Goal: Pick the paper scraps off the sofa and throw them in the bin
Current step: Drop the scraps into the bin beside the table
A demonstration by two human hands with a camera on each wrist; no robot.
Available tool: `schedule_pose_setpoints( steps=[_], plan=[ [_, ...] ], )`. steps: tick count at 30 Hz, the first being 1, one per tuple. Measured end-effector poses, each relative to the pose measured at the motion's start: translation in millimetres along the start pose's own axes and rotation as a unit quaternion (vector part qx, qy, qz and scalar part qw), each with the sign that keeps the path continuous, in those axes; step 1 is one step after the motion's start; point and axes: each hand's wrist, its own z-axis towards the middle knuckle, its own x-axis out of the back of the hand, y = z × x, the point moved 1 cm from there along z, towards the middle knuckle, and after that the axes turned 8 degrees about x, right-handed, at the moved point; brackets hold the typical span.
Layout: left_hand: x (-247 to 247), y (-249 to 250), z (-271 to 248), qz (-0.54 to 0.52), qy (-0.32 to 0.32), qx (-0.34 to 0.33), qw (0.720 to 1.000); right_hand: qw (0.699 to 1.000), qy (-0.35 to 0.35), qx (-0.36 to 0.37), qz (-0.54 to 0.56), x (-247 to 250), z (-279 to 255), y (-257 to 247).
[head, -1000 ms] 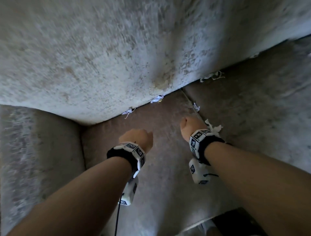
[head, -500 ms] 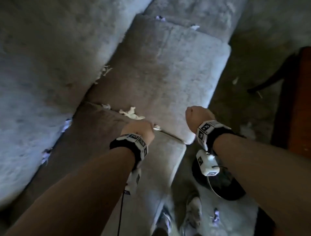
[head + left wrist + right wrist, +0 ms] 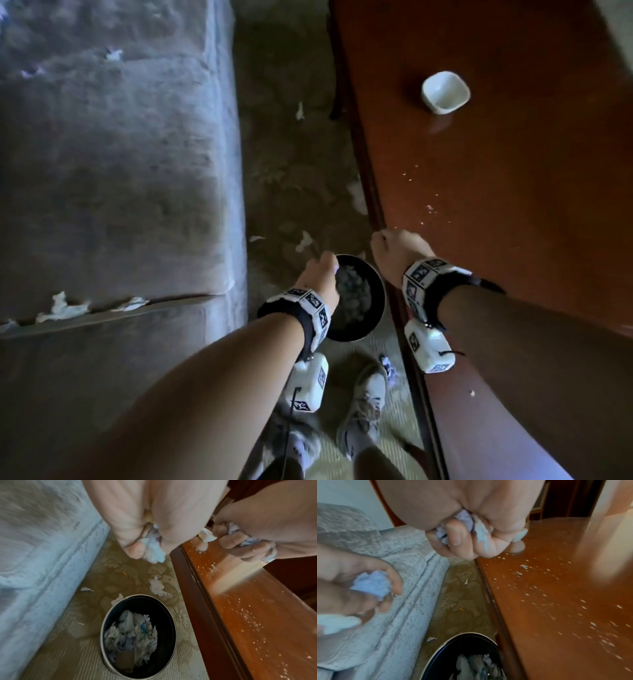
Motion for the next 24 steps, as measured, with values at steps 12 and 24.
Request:
schedule_pose_setpoints(
  steps=[12, 24],
  plan=[
    [-63, 20, 60, 0.015, -0.028, -0.026, 0.999, 0.996, 0.045, -0.013, 0.075, -25, 2, 74],
    [-77, 12, 86, 0.024, -0.069, 0.002, 0.997, 0.992, 0.035, -0.033, 0.119, -40, 17, 85]
  ],
)
